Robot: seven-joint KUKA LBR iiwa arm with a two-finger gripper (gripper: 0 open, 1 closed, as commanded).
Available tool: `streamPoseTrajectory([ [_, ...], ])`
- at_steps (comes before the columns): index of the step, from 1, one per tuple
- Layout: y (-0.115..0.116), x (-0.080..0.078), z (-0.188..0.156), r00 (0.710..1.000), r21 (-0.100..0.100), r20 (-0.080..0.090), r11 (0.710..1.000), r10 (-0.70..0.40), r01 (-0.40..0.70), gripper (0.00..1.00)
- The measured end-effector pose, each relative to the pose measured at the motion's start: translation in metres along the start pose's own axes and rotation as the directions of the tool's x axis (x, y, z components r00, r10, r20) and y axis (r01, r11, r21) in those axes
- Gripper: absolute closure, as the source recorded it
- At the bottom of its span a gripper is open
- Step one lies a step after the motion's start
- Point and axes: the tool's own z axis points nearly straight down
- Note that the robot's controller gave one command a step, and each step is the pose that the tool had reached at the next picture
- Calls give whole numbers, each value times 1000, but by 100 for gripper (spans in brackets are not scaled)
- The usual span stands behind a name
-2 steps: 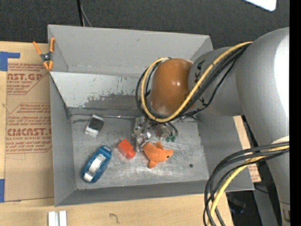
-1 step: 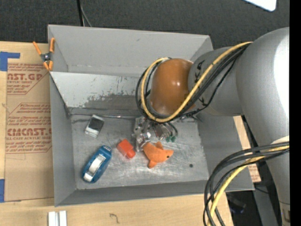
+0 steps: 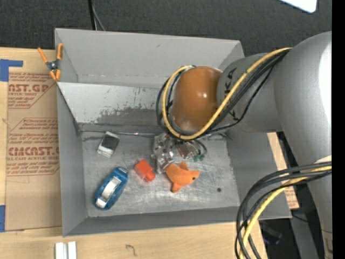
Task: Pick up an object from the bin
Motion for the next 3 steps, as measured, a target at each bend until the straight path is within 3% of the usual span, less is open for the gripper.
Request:
streamPoseTrajectory([
  [1,-12,29,-27,961,-5,-11,961,-277,277,100],
  [2,-20,41,-50,933,-2,-8,933,-361,361,100],
  [3,-31,57,-21,886,-3,-4,886,-464,464,100],
])
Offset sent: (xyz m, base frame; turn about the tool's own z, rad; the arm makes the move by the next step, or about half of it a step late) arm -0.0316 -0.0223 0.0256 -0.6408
